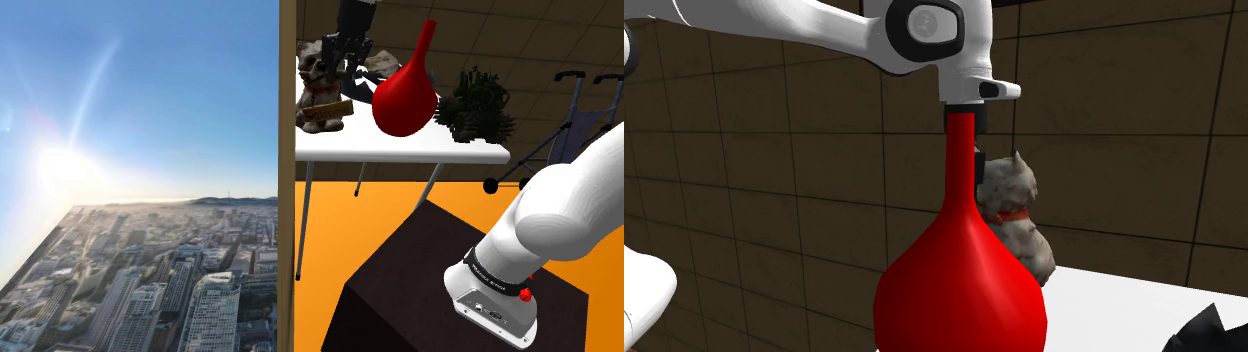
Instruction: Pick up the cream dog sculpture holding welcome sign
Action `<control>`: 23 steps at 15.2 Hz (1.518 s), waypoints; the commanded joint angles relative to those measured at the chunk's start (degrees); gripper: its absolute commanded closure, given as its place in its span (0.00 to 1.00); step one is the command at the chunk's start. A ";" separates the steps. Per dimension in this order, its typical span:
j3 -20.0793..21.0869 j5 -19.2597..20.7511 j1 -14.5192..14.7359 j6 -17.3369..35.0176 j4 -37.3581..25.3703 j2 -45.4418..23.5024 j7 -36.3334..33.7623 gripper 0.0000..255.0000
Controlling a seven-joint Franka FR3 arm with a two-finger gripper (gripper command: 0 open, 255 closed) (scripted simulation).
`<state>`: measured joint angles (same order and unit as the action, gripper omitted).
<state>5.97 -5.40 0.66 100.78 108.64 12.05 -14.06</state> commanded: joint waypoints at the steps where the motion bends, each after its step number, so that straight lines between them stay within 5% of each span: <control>1: -0.01 -0.02 0.00 0.06 0.06 -0.04 0.00 1.00; 7: -0.03 -0.02 -0.02 0.04 0.06 -0.02 0.03 1.00; 23: -0.12 0.37 -0.10 -11.99 -14.88 -2.90 -0.96 1.00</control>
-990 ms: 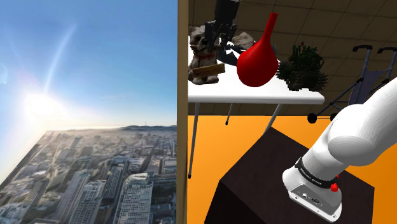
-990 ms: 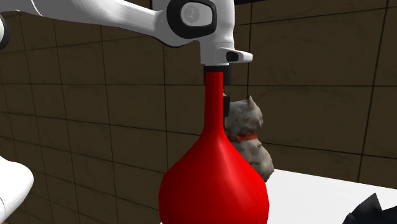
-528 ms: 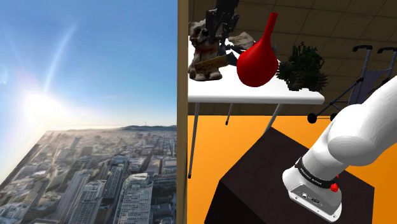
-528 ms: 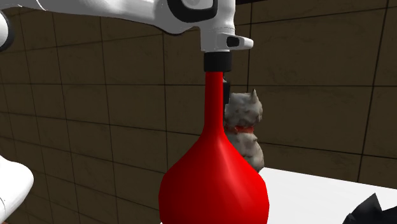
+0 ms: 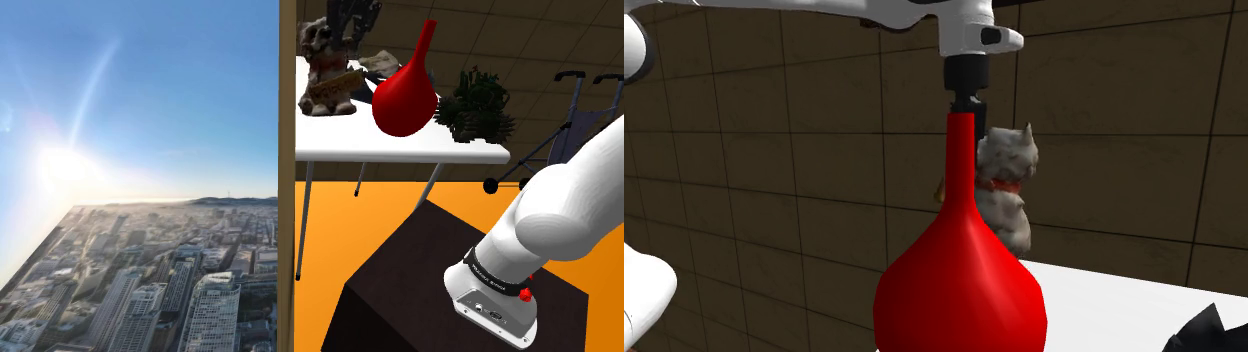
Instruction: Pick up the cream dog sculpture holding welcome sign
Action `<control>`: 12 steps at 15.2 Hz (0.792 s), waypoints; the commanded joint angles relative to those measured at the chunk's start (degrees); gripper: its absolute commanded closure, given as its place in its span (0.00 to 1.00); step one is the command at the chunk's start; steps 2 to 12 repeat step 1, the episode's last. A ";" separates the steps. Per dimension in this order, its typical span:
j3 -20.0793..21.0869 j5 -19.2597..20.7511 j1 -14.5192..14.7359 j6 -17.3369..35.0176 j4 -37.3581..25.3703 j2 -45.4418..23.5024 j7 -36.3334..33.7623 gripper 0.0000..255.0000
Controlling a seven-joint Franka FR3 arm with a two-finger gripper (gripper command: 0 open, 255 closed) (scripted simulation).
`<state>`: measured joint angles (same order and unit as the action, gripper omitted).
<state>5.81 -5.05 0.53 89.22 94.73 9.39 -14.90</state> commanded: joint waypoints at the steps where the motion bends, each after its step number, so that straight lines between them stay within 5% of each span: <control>1: 0.04 0.03 0.03 -0.44 -0.99 -0.25 -0.12 1.00; 12: 0.04 0.03 0.03 -0.44 -0.99 -0.25 -0.12 1.00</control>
